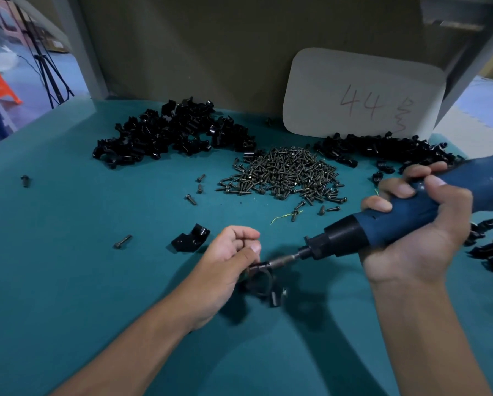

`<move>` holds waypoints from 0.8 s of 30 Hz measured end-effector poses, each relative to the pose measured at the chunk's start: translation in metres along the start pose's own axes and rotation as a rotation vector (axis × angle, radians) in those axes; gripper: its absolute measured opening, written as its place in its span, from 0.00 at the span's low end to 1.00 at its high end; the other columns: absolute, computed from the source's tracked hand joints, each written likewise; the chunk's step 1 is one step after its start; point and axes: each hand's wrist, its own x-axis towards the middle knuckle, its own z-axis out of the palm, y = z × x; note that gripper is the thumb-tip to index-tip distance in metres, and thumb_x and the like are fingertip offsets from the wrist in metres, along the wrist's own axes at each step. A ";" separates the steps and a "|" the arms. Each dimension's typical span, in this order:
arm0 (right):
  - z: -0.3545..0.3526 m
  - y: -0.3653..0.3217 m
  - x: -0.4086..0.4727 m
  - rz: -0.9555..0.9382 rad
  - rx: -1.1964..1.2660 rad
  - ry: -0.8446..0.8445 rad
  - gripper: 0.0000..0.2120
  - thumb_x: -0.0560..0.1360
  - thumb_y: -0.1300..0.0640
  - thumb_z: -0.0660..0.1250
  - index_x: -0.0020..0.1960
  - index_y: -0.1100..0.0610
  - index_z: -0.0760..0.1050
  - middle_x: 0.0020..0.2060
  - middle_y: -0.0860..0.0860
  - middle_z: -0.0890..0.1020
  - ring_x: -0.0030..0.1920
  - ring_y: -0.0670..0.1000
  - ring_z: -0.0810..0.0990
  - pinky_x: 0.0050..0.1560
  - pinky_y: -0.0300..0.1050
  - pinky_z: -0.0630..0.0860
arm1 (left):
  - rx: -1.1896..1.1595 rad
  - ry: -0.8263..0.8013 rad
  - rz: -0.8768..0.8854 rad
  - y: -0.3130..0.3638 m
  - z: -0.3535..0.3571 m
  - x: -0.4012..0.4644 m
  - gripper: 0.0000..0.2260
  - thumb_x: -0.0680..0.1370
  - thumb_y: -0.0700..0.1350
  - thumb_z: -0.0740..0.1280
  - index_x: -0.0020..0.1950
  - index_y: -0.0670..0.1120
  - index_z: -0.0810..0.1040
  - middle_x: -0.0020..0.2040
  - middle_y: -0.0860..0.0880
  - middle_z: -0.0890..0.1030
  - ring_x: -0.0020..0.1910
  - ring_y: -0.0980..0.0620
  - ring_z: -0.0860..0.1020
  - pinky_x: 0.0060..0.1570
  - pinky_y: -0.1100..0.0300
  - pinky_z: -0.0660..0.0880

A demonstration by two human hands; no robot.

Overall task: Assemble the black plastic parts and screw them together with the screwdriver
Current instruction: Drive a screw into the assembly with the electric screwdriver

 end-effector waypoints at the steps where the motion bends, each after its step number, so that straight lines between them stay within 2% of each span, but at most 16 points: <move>1: 0.001 0.003 -0.002 -0.004 -0.023 -0.004 0.09 0.75 0.60 0.60 0.51 0.48 0.73 0.41 0.43 0.76 0.35 0.43 0.72 0.31 0.37 0.70 | -0.012 -0.008 -0.004 -0.002 0.002 -0.001 0.04 0.84 0.39 0.63 0.57 0.44 0.73 0.38 0.50 0.77 0.35 0.58 0.74 0.39 0.65 0.71; 3: 0.001 0.009 -0.005 -0.030 -0.105 -0.003 0.10 0.74 0.62 0.61 0.52 0.49 0.72 0.42 0.44 0.77 0.36 0.44 0.72 0.31 0.39 0.71 | -0.016 -0.009 -0.010 -0.007 0.007 -0.001 0.05 0.83 0.41 0.61 0.57 0.45 0.74 0.38 0.52 0.76 0.35 0.56 0.73 0.41 0.62 0.71; 6: 0.001 0.020 -0.004 -0.024 -0.152 0.029 0.10 0.74 0.63 0.61 0.50 0.50 0.73 0.42 0.45 0.77 0.36 0.45 0.72 0.32 0.40 0.71 | 0.064 0.184 0.081 -0.012 0.007 0.002 0.07 0.85 0.39 0.58 0.57 0.47 0.74 0.43 0.51 0.76 0.42 0.54 0.75 0.50 0.60 0.73; 8: -0.002 0.021 -0.001 -0.009 -0.138 0.088 0.10 0.74 0.63 0.62 0.50 0.50 0.73 0.41 0.45 0.78 0.36 0.45 0.73 0.32 0.40 0.71 | 0.114 0.268 0.142 -0.011 0.004 0.003 0.07 0.85 0.39 0.58 0.56 0.48 0.74 0.44 0.52 0.76 0.43 0.57 0.76 0.51 0.61 0.74; 12: -0.010 0.019 0.003 0.009 -0.094 0.195 0.10 0.78 0.64 0.60 0.49 0.51 0.74 0.41 0.45 0.78 0.34 0.45 0.73 0.32 0.40 0.70 | 0.160 0.281 0.192 -0.010 0.003 0.000 0.06 0.85 0.40 0.58 0.55 0.49 0.74 0.42 0.56 0.78 0.44 0.59 0.77 0.50 0.64 0.74; 15: -0.013 0.015 0.007 0.015 -0.041 0.228 0.09 0.78 0.64 0.60 0.49 0.51 0.73 0.40 0.45 0.77 0.34 0.45 0.73 0.31 0.40 0.70 | 0.212 0.243 0.221 -0.007 0.008 -0.004 0.05 0.85 0.42 0.59 0.55 0.50 0.73 0.45 0.52 0.76 0.45 0.57 0.75 0.53 0.60 0.73; 17: -0.014 0.013 0.010 0.024 0.015 0.235 0.08 0.78 0.64 0.61 0.49 0.52 0.73 0.40 0.45 0.78 0.33 0.45 0.73 0.31 0.40 0.70 | 0.278 0.171 0.265 -0.003 0.010 -0.010 0.04 0.83 0.45 0.60 0.54 0.51 0.74 0.45 0.54 0.75 0.44 0.57 0.74 0.51 0.60 0.72; 19: -0.018 0.011 0.011 0.034 0.066 0.241 0.08 0.78 0.64 0.61 0.49 0.52 0.73 0.40 0.46 0.78 0.33 0.45 0.73 0.31 0.39 0.70 | 0.431 0.021 0.344 0.003 0.012 -0.021 0.04 0.81 0.45 0.61 0.53 0.50 0.74 0.43 0.59 0.74 0.43 0.58 0.72 0.48 0.63 0.71; 21: -0.021 0.010 0.013 0.043 0.114 0.252 0.07 0.77 0.65 0.61 0.49 0.53 0.73 0.39 0.46 0.78 0.32 0.45 0.73 0.30 0.39 0.70 | 0.628 -0.224 0.421 0.012 0.017 -0.035 0.06 0.79 0.40 0.64 0.53 0.50 0.76 0.45 0.58 0.76 0.48 0.55 0.75 0.52 0.62 0.72; 22: -0.023 0.008 0.015 0.042 0.131 0.263 0.07 0.77 0.65 0.61 0.49 0.54 0.73 0.39 0.46 0.78 0.32 0.45 0.73 0.30 0.39 0.71 | 0.704 -0.371 0.437 0.017 0.020 -0.042 0.08 0.78 0.38 0.65 0.53 0.50 0.78 0.48 0.57 0.77 0.51 0.53 0.76 0.55 0.58 0.72; 24: -0.027 0.005 0.018 0.032 0.147 0.295 0.07 0.77 0.64 0.61 0.49 0.54 0.73 0.38 0.46 0.78 0.31 0.45 0.73 0.30 0.39 0.70 | 0.785 -0.669 0.397 0.028 0.024 -0.054 0.15 0.75 0.38 0.67 0.57 0.53 0.80 0.54 0.58 0.76 0.59 0.51 0.74 0.63 0.54 0.68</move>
